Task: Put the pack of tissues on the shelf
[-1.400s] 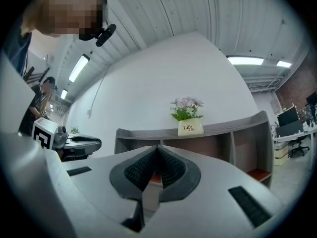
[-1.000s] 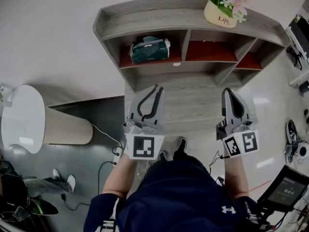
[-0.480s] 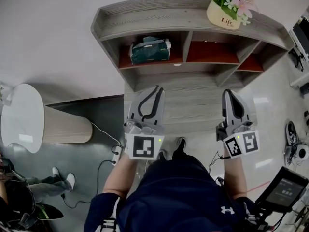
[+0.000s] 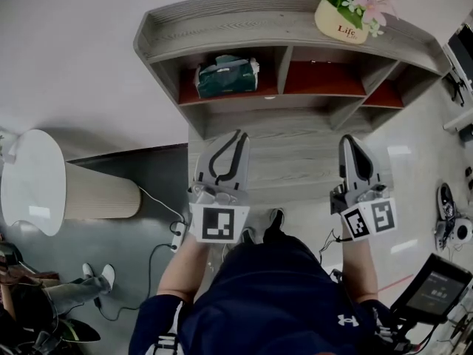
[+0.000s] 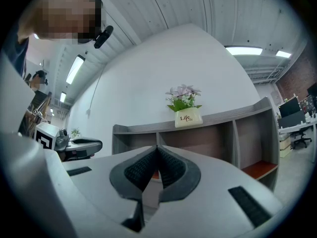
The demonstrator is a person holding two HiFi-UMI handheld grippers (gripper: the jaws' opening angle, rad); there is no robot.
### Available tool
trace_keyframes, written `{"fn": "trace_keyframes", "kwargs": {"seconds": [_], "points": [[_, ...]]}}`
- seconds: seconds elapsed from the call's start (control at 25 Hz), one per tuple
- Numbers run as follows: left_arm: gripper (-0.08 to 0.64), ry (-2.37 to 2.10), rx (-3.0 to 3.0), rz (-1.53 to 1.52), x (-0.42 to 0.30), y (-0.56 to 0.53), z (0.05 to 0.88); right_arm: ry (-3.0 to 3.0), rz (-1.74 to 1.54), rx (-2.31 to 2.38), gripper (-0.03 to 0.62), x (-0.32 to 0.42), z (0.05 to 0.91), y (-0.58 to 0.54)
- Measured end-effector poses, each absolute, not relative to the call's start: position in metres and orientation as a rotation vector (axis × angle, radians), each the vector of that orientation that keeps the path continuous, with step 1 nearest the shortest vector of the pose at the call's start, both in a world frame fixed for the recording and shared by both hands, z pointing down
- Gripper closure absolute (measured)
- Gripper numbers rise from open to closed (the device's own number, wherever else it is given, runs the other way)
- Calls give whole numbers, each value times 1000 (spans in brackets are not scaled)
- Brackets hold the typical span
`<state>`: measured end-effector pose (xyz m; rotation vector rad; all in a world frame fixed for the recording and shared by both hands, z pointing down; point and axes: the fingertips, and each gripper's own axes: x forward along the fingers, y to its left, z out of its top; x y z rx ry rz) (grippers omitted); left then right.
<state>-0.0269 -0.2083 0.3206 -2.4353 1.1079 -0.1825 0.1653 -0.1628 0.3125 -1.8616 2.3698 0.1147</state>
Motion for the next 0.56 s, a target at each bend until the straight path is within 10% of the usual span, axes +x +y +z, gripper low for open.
{"fn": "trace_keyframes", "kwargs": {"seconds": [0.56], "points": [[514,1136,-2426,-174,-35,-214,319,2394,121,-1837,583,158,309,-170]]}}
